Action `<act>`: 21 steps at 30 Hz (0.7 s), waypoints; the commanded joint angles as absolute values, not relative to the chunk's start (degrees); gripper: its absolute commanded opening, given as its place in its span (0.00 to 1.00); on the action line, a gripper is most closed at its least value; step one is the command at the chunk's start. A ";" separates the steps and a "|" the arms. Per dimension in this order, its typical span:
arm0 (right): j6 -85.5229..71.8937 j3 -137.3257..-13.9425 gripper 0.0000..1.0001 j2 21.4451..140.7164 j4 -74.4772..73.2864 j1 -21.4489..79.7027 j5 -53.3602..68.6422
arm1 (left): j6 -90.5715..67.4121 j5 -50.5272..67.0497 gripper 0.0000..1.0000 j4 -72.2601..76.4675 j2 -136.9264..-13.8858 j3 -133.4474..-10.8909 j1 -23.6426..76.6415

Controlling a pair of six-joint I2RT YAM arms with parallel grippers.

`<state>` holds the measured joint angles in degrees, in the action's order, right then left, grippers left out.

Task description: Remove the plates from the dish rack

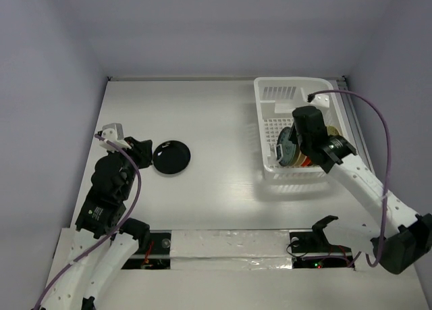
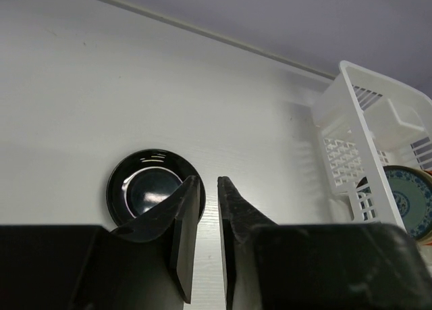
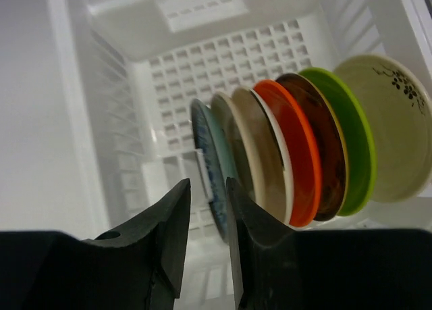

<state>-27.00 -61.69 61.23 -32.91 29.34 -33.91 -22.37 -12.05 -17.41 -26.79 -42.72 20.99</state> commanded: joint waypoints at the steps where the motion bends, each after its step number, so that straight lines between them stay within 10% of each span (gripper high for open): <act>1: -23.47 -64.16 0.34 65.73 -40.17 27.51 -33.07 | -22.24 -12.04 0.15 -15.29 -26.63 -42.45 20.74; 13: -21.27 -65.03 0.36 75.75 -38.76 25.84 -31.72 | -22.15 -11.51 0.19 -15.21 -26.28 -42.36 20.74; 21: -18.90 -69.43 0.12 79.36 -43.85 25.84 -37.96 | -22.15 -11.16 0.20 -15.03 -25.93 -42.36 20.74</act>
